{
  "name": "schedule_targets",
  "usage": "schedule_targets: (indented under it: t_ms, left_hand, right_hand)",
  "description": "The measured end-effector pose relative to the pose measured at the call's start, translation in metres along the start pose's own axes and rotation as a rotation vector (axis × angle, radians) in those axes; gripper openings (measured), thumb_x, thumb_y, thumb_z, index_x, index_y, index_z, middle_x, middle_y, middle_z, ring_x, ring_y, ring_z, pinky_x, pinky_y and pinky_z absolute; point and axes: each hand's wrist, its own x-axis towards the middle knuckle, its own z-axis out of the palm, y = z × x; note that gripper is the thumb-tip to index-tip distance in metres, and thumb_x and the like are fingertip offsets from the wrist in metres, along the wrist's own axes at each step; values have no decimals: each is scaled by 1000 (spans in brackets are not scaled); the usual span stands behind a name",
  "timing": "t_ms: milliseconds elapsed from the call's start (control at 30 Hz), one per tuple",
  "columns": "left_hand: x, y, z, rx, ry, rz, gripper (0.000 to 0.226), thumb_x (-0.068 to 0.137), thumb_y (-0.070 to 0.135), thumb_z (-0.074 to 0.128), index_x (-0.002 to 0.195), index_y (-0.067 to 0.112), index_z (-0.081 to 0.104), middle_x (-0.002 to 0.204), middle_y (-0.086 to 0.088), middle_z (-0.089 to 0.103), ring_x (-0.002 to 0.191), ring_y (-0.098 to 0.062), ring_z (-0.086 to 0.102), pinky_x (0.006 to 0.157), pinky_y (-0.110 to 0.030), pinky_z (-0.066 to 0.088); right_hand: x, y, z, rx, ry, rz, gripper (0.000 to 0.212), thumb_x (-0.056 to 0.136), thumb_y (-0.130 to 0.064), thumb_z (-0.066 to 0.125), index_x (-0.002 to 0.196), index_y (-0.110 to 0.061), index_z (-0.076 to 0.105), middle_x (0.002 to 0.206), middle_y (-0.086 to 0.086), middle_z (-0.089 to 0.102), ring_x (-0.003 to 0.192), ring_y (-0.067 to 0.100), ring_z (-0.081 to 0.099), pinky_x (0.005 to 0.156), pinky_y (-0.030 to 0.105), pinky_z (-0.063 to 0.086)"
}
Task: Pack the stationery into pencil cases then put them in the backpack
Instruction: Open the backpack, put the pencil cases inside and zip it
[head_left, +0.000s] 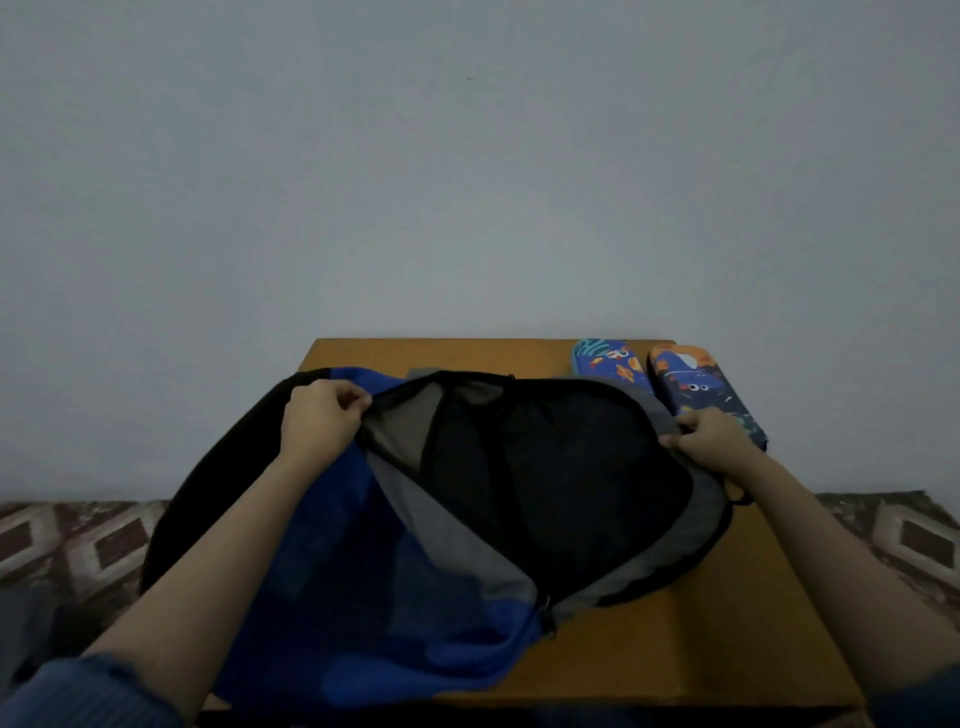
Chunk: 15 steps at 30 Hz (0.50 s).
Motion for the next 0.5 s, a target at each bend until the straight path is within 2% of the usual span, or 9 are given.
schedule_targets:
  t_ms: [100, 167, 233, 300, 333, 400, 433, 467, 500]
  left_hand:
    - [-14, -19, 16, 116, -163, -46, 12, 85, 19, 65, 92, 12, 74, 96, -9, 72, 90, -25, 63, 74, -33, 50]
    - [-16, -20, 18, 127, -198, -55, 21, 82, 16, 69, 102, 11, 70, 106, -9, 68, 97, -26, 62, 80, -35, 50]
    - [-14, -7, 15, 99, -146, -38, 37, 79, 9, 68, 116, 7, 62, 119, -17, 59, 102, -32, 58, 84, -37, 46]
    - [-20, 25, 7, -21, -21, -7, 44, 81, 0, 58, 124, 3, 54, 127, -22, 47, 104, -36, 54, 89, -37, 42]
    - [-29, 47, 4, -108, 38, 46, 44, 83, -3, 54, 126, 1, 53, 130, -22, 44, 107, -36, 53, 93, -35, 40]
    - [-55, 89, 2, -234, 81, 268, 40, 86, -2, 49, 126, -1, 53, 132, -21, 44, 117, -34, 49, 103, -28, 32]
    - [-70, 105, 7, -246, 29, 413, 38, 88, 5, 49, 126, -1, 52, 134, -20, 44, 123, -32, 45, 106, -21, 24]
    - [-85, 117, 14, -246, -91, 533, 41, 91, 16, 49, 129, 1, 51, 139, -19, 41, 131, -30, 38, 109, -17, 16]
    - [-99, 123, 23, -224, -260, 599, 46, 93, 28, 47, 134, 7, 47, 148, -15, 31, 138, -27, 27, 113, -20, 10]
  right_hand:
    - [-5, -1, 12, 1, 58, -7, 22, 88, -15, 61, 103, 0, 67, 101, 18, 67, 85, 25, 55, 71, 27, 34]
    - [-7, -4, 13, 17, 73, -3, 22, 88, -14, 60, 104, 0, 66, 102, 19, 67, 85, 27, 56, 71, 28, 37]
    - [-8, -6, 13, 26, 85, 12, 23, 88, -15, 59, 104, 0, 66, 103, 20, 67, 91, 30, 59, 75, 31, 41]
    - [-9, -9, 11, 11, 99, 24, 26, 89, -17, 59, 108, 0, 64, 108, 19, 66, 101, 33, 59, 81, 33, 43]
    - [-9, -11, 11, 5, 103, 37, 28, 89, -18, 59, 111, -1, 63, 110, 18, 65, 105, 33, 58, 84, 33, 43]
    - [-10, -13, 11, 12, 108, 52, 31, 90, -19, 58, 116, -2, 61, 115, 18, 64, 108, 33, 57, 87, 34, 43]
    - [-9, -13, 11, 20, 112, 52, 32, 90, -19, 58, 118, -2, 60, 116, 17, 64, 109, 33, 57, 88, 35, 43]
    - [-10, -13, 11, 25, 114, 52, 33, 90, -19, 58, 119, -2, 60, 117, 17, 63, 109, 33, 57, 90, 36, 43]
    - [-10, -13, 11, 26, 118, 47, 34, 90, -18, 57, 120, -3, 59, 118, 17, 63, 110, 33, 57, 91, 37, 43]
